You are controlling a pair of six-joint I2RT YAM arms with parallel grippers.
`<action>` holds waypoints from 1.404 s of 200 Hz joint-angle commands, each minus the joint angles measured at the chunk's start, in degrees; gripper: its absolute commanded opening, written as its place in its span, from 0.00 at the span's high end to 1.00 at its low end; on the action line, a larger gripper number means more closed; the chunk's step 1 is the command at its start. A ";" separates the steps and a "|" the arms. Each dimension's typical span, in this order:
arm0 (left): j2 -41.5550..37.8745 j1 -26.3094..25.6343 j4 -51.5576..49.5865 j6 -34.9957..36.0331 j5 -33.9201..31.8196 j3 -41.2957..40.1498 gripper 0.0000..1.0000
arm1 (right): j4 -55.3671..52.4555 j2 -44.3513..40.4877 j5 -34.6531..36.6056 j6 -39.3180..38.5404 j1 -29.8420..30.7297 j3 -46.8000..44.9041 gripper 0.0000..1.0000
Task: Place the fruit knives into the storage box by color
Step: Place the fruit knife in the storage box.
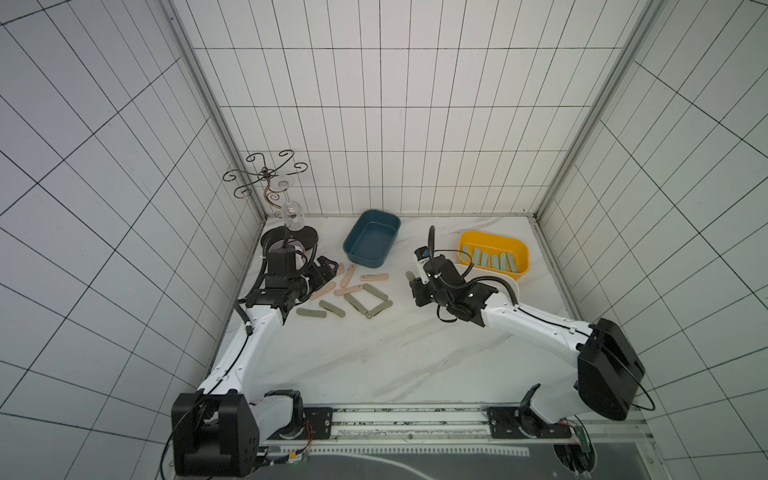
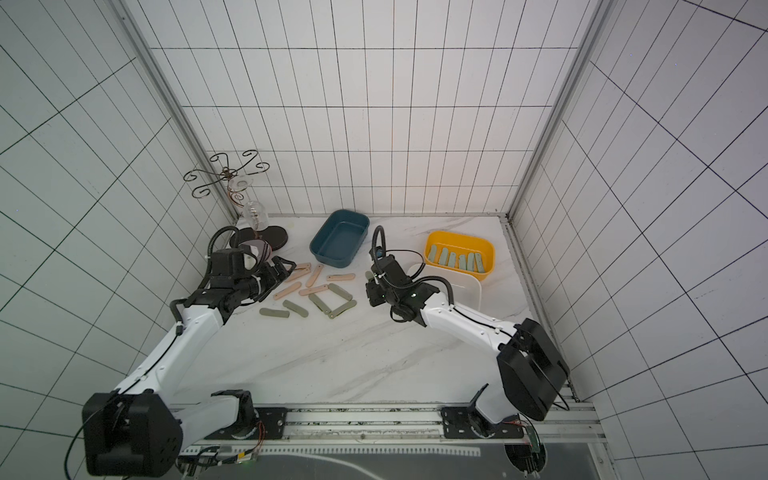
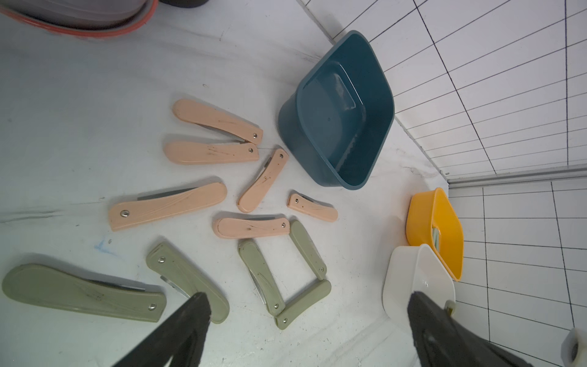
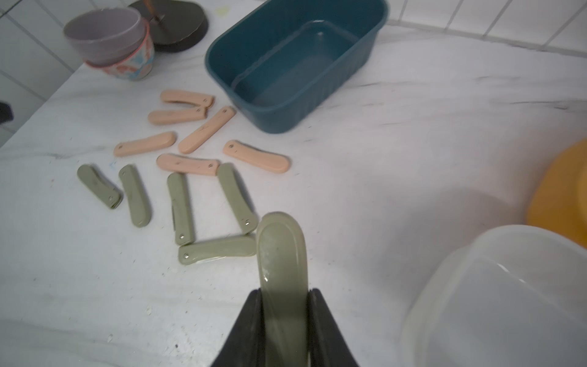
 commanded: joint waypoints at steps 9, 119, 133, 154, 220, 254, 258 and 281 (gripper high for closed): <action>-1.37 -2.88 0.89 -1.16 -1.57 2.39 0.03 | -1.55 -1.92 -1.29 6.45 -7.75 -5.44 0.74; -0.32 -8.45 0.65 -1.86 -4.62 3.98 0.03 | 10.45 1.20 -8.78 24.75 -20.58 -16.41 0.74; -0.23 -8.72 0.67 -1.93 -4.67 3.98 0.03 | 11.08 2.95 -8.95 25.32 -20.72 -15.86 0.74; -0.32 -9.03 0.64 -2.07 -4.80 4.07 0.03 | 11.42 5.90 -8.62 25.74 -20.84 -14.66 0.73; -0.50 -9.70 0.49 -2.11 -5.00 4.18 0.03 | 12.30 10.43 -7.89 25.28 -21.10 -12.54 0.67; -0.58 -9.92 0.43 -2.19 -4.97 4.16 0.03 | 11.49 9.25 -8.04 24.15 -21.32 -12.38 0.56; -0.65 -9.97 0.45 -2.20 -5.03 4.08 0.03 | 11.31 8.74 -7.92 24.00 -21.35 -12.40 0.56; -1.02 -9.96 0.32 -2.20 -5.03 3.90 0.03 | 9.65 4.17 -6.94 22.94 -21.50 -12.18 0.55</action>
